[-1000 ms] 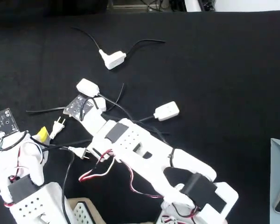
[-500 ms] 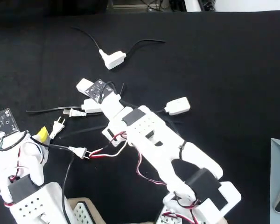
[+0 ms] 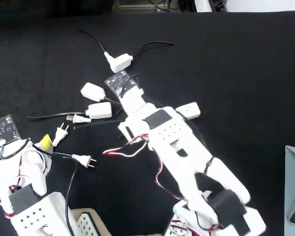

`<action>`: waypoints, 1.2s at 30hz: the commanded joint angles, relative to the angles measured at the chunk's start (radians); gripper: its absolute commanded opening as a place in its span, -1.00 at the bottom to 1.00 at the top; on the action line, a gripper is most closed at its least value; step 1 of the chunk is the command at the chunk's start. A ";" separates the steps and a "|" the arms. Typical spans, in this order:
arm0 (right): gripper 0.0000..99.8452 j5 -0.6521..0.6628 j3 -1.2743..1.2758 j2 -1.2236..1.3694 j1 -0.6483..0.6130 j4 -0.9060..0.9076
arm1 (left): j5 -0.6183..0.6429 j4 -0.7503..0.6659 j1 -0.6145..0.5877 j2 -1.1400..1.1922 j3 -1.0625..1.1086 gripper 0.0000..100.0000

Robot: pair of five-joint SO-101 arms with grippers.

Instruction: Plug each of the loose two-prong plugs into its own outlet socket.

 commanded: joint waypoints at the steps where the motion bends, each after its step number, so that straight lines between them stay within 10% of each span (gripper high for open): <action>1: -0.98 0.003 -0.030 -0.124 -0.005 0.060 | 0.008 -0.006 -0.007 -0.006 -0.004 -0.40; 36: -0.98 0.087 -0.518 -0.214 0.187 0.262 | 0.006 -0.005 -0.005 -0.006 -0.002 -0.40</action>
